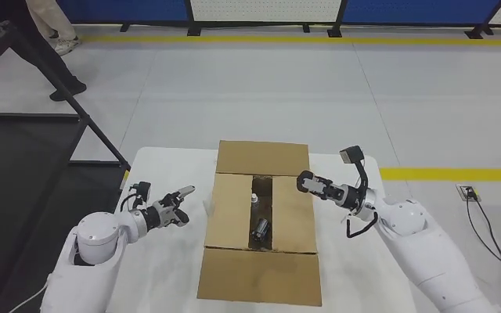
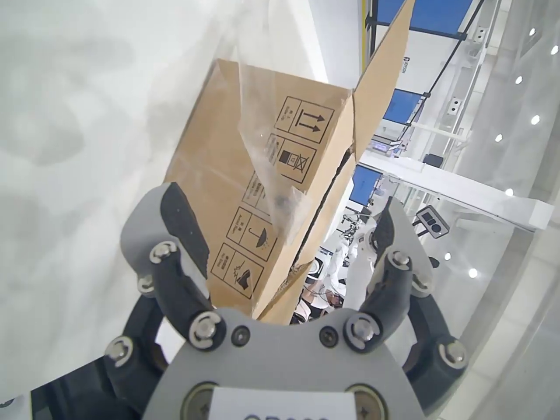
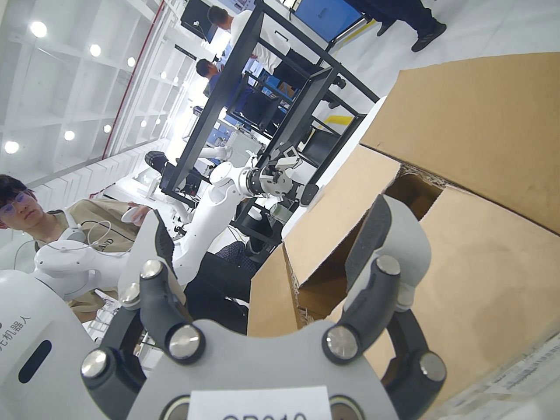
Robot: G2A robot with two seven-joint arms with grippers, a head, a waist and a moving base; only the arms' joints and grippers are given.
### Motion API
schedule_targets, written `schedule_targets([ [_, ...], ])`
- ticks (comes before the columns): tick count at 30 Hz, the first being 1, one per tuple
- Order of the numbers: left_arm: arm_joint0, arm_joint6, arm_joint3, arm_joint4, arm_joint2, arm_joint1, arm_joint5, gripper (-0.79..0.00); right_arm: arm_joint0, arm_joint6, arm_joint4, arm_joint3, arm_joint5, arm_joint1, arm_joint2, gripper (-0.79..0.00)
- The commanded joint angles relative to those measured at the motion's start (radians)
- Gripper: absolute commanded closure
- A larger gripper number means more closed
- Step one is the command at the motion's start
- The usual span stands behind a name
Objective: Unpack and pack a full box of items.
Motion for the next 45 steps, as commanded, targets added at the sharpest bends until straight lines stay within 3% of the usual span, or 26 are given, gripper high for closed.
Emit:
schedule_targets([
  [1, 0.000, -0.001, 0.000, 0.000, 0.000, 0.000, 0.000, -0.785, -0.010, -0.006, -0.004, -0.007, 0.009, 0.001, 0.008, -0.785],
  [6, 0.010, 0.126, 0.024, -0.063, 0.027, -0.013, 0.019, -0.767, -0.031, -0.015, -0.013, -0.027, 0.024, 0.004, 0.028, -0.785],
  [10, -0.042, 0.195, 0.096, -0.108, 0.072, -0.027, 0.028, -0.585, -0.042, -0.017, -0.026, -0.048, 0.040, 0.006, 0.043, -0.785],
  [15, -0.114, 0.217, 0.197, -0.145, 0.126, -0.041, 0.024, -0.496, -0.072, -0.028, -0.047, -0.079, 0.053, 0.011, 0.070, -0.785],
  [21, -0.184, 0.184, 0.306, -0.158, 0.184, -0.053, 0.016, -0.496, -0.124, -0.047, -0.066, -0.126, 0.065, 0.020, 0.109, -0.785],
  [26, -0.207, 0.163, 0.359, -0.164, 0.206, -0.056, -0.005, -0.348, -0.151, -0.052, -0.080, -0.159, 0.082, 0.025, 0.133, -0.785],
  [28, -0.212, 0.157, 0.377, -0.178, 0.209, -0.057, -0.013, -0.252, -0.157, -0.051, -0.082, -0.166, 0.088, 0.026, 0.139, -0.785],
  [30, -0.217, 0.153, 0.390, -0.186, 0.212, -0.058, -0.020, -0.058, -0.161, -0.049, -0.085, -0.172, 0.092, 0.026, 0.144, -0.785],
  [31, -0.219, 0.149, 0.396, -0.191, 0.214, -0.059, -0.022, 0.000, -0.161, -0.048, -0.087, -0.174, 0.094, 0.026, 0.146, -0.785],
  [38, -0.216, 0.168, 0.401, -0.208, 0.208, -0.057, -0.050, 0.000, -0.151, -0.032, -0.088, -0.175, 0.105, 0.023, 0.150, -0.785],
  [45, -0.142, 0.248, 0.302, -0.218, 0.170, -0.048, -0.068, 0.000, -0.120, -0.006, -0.080, -0.152, 0.106, 0.016, 0.140, -0.785],
])
